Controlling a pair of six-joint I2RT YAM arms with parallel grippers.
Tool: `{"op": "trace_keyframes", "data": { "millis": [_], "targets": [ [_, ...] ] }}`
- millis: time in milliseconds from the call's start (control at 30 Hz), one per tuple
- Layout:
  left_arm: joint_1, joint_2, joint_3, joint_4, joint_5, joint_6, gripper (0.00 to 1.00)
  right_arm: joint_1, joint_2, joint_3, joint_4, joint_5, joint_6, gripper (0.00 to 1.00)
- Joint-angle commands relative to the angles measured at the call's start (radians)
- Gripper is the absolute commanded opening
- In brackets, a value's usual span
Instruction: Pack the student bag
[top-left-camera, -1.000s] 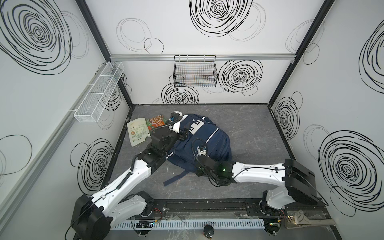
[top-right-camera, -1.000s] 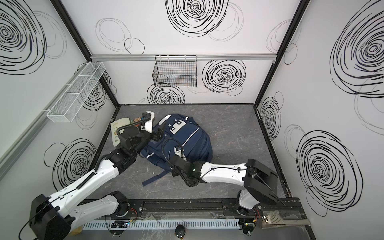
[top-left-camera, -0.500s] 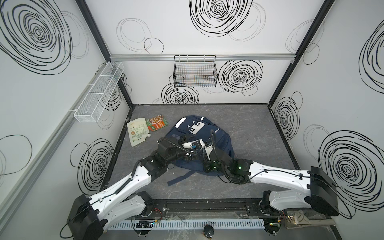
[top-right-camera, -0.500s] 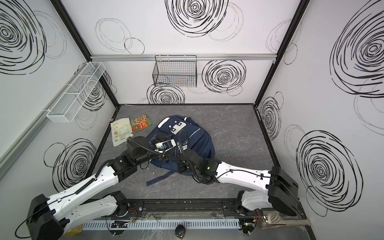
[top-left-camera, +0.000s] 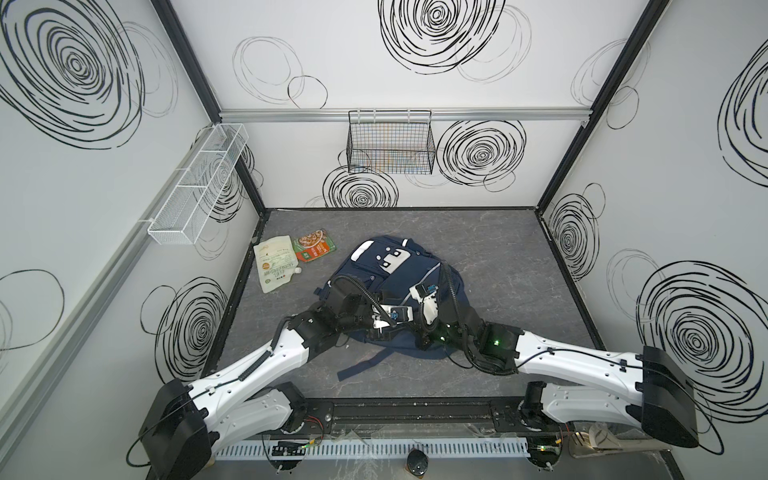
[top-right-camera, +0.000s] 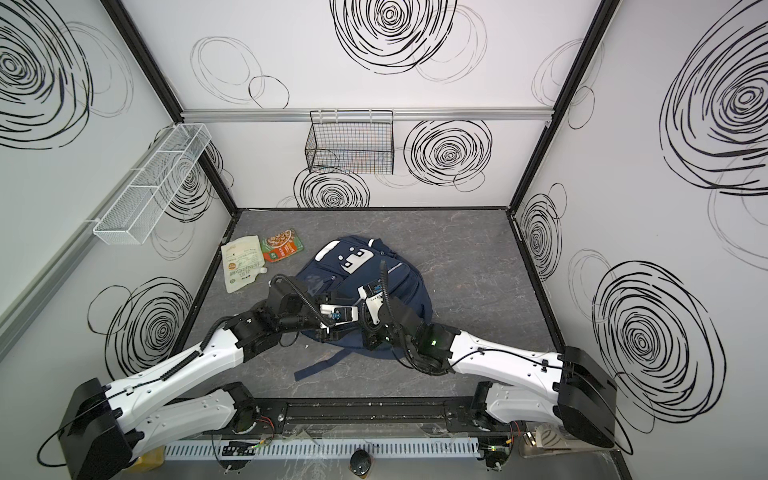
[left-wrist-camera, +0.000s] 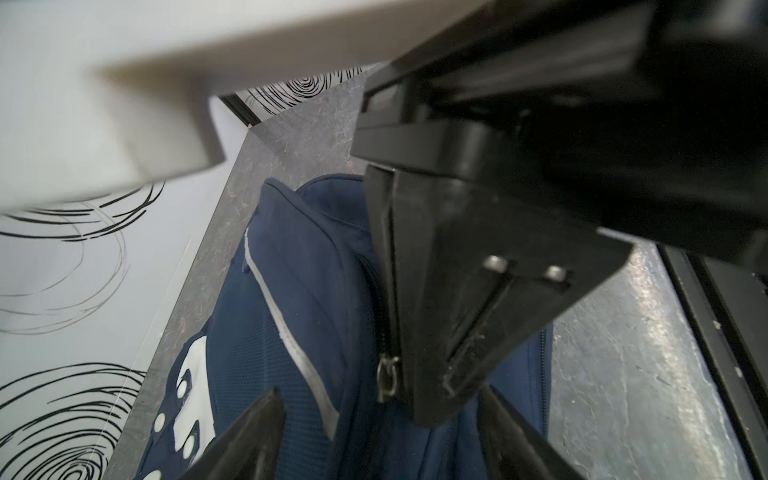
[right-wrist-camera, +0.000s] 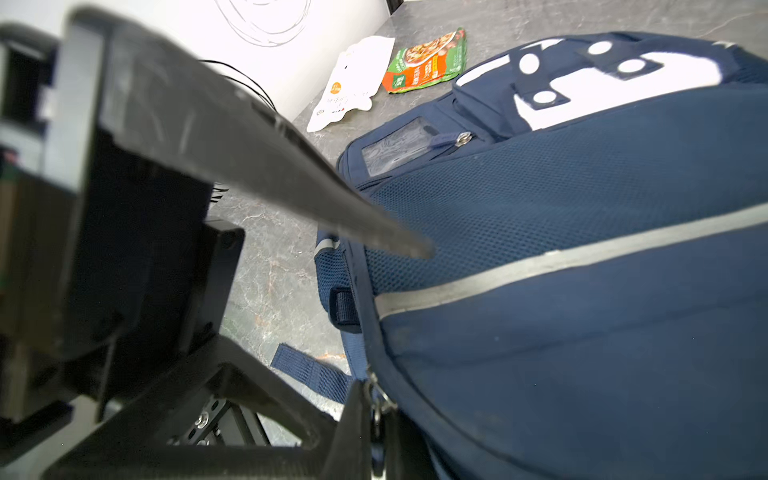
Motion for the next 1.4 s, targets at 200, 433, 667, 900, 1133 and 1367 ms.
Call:
{"op": "trace_keyframes", "data": {
  "millis": [200,433,667,900,1133,1367],
  "targets": [
    [-0.004,0.004,-0.013,-0.031,-0.064,0.057,0.37,0.010,-0.074,0.002,0.138,-0.083,-0.056,0.00],
    [0.007,0.008,-0.013,-0.025,-0.055,0.059,0.00,0.009,-0.079,0.021,0.065,-0.063,-0.110,0.00],
    [0.017,-0.010,-0.024,-0.028,-0.056,0.077,0.00,-0.045,-0.091,0.059,-0.083,0.042,-0.093,0.00],
    [0.026,-0.028,-0.033,-0.037,-0.047,0.097,0.00,-0.268,-0.216,0.005,-0.253,0.000,-0.070,0.00],
    [0.060,-0.053,-0.037,-0.055,-0.076,0.124,0.00,-0.473,-0.254,-0.022,-0.346,-0.083,-0.074,0.00],
    [0.094,-0.098,-0.061,-0.047,-0.065,0.172,0.00,-0.516,-0.214,0.074,-0.488,-0.161,-0.150,0.00]
  ]
}}
